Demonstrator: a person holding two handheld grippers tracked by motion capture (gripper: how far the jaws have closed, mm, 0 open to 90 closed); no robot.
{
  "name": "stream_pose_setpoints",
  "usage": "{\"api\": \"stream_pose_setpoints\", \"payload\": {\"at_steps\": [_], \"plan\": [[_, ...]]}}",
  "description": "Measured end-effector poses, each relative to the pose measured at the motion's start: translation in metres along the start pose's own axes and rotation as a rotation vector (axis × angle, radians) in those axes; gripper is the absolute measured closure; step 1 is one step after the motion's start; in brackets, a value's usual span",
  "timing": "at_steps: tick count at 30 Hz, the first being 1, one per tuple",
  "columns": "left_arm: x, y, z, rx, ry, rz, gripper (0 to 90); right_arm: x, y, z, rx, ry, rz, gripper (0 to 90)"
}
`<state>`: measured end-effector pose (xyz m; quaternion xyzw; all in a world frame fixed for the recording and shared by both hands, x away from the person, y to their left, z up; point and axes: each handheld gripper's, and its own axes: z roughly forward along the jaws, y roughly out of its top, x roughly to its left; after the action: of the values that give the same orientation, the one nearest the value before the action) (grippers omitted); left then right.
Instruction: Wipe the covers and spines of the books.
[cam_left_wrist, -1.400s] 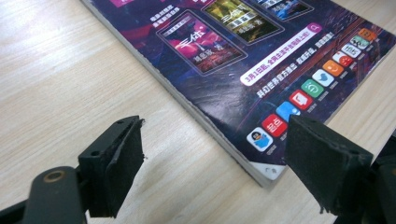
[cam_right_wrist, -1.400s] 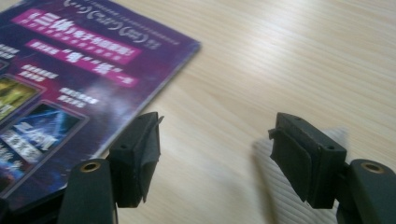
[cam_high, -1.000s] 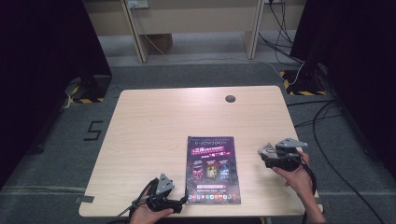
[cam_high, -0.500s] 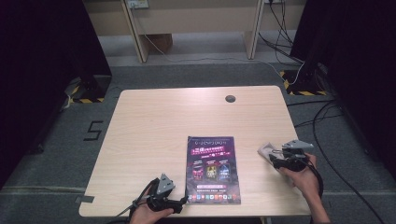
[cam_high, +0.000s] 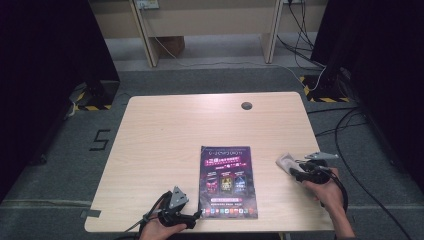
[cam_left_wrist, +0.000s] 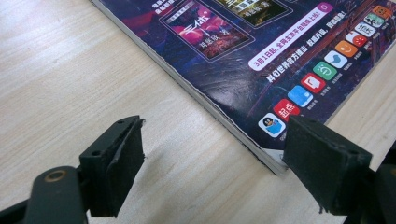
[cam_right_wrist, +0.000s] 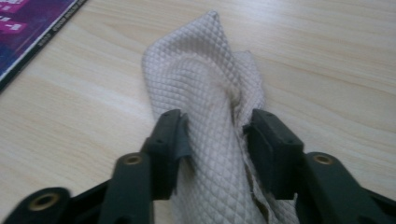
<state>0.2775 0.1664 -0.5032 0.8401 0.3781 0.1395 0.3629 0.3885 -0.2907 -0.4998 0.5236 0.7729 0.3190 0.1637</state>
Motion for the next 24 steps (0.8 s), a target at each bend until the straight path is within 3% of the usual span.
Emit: {"api": "stream_pose_setpoints", "payload": {"at_steps": [4,7,12,17,24], "plan": [[-0.001,0.0,0.001,-0.001,0.004,0.0,19.6,0.0,0.0,-0.001,-0.006,0.027,0.013,69.7],[-0.001,0.001,0.001,-0.011,0.007,-0.004,19.9,0.001,0.002,-0.004,-0.019,0.022,-0.009,73.8],[-0.001,0.006,0.005,-0.054,-0.005,-0.058,17.1,0.005,0.007,-0.01,-0.057,0.024,-0.029,74.6],[-0.008,0.011,0.016,-0.044,-0.001,-0.043,17.9,0.012,0.018,-0.021,-0.118,0.035,-0.04,74.6],[-0.015,0.013,0.028,-0.016,-0.007,-0.018,18.5,0.044,0.039,-0.023,-0.166,0.087,-0.106,74.5]]}}
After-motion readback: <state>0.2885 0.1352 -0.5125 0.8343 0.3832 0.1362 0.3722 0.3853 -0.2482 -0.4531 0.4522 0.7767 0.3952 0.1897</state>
